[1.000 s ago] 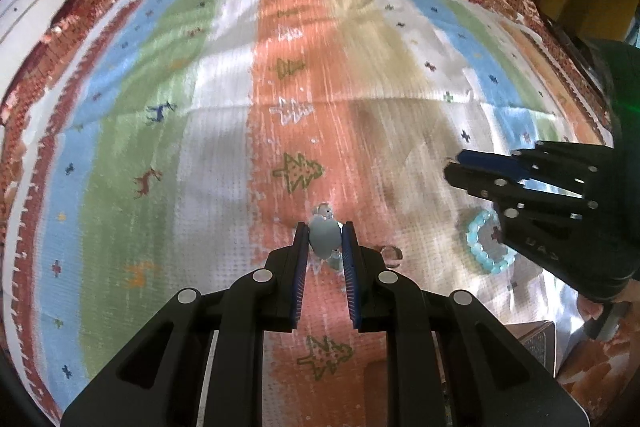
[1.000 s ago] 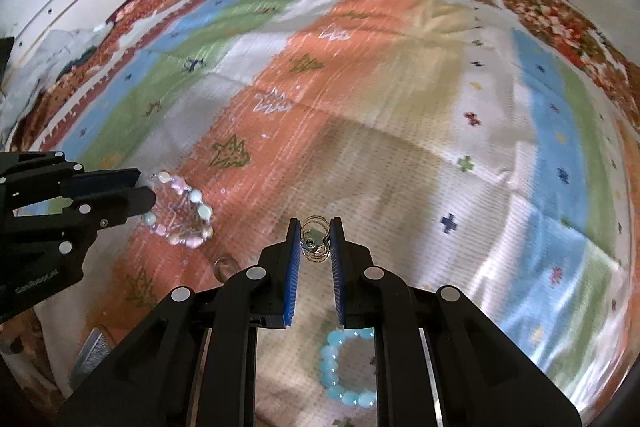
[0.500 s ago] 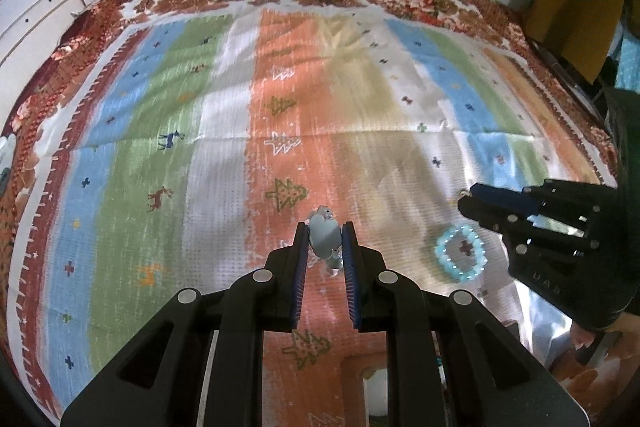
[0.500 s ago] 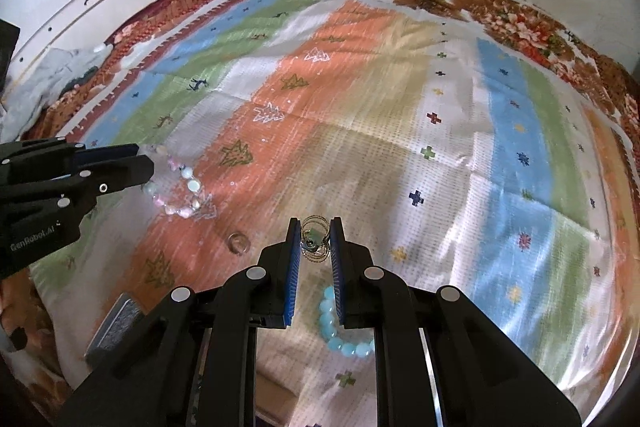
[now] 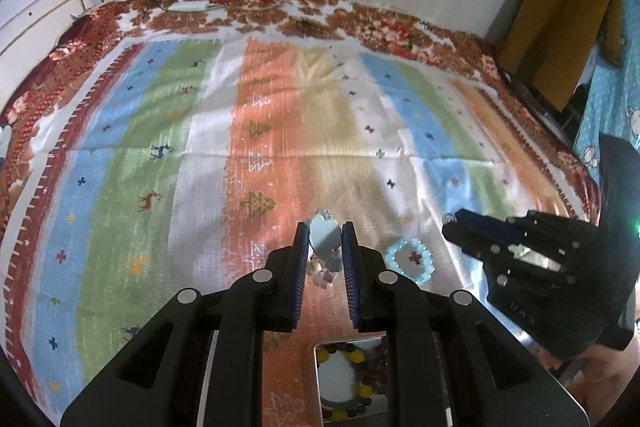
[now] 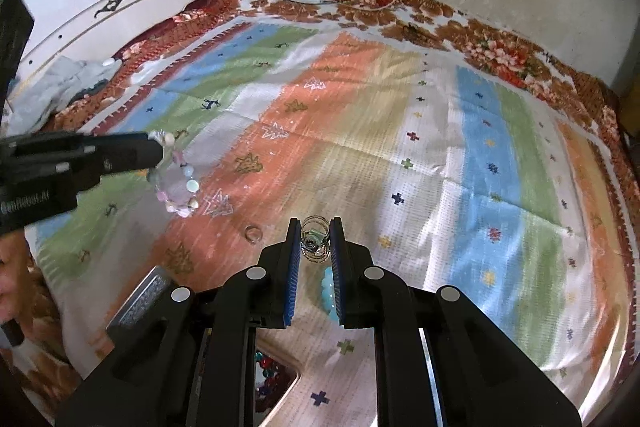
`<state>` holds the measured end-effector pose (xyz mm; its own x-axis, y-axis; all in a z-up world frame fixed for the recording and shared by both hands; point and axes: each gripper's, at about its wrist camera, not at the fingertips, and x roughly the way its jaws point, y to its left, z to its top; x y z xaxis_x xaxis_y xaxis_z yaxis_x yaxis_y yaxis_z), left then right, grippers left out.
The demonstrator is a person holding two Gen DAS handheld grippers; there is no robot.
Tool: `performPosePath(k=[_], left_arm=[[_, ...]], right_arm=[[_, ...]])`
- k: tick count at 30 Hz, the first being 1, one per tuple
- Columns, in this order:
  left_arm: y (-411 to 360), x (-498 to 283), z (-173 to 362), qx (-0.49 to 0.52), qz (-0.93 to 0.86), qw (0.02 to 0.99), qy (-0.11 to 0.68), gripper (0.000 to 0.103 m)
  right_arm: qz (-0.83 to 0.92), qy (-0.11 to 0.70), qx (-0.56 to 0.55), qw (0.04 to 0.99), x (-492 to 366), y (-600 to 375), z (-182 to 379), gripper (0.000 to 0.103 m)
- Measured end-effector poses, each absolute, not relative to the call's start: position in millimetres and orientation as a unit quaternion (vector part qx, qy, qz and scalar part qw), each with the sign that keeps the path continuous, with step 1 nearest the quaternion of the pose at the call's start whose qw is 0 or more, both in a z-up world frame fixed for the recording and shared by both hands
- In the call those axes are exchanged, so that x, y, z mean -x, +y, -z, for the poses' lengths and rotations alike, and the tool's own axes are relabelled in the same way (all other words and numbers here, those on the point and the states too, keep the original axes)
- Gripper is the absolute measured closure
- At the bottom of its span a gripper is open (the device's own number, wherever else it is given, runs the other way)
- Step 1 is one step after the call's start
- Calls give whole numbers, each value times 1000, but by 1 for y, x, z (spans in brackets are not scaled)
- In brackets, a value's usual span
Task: Organize jewelry
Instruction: 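Lift and carry the pearl bracelet and gold ring over the silver tin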
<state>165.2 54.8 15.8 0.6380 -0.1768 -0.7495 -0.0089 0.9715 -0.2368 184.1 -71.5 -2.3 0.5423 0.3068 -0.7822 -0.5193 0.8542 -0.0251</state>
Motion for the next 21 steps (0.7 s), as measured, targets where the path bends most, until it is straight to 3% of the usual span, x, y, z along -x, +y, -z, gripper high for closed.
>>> performPosePath(k=[21], left_arm=[[31,-111,-30,70,69,916,389,87]], right_arm=[[-266,416,100,864,-128,-89,-4,88]])
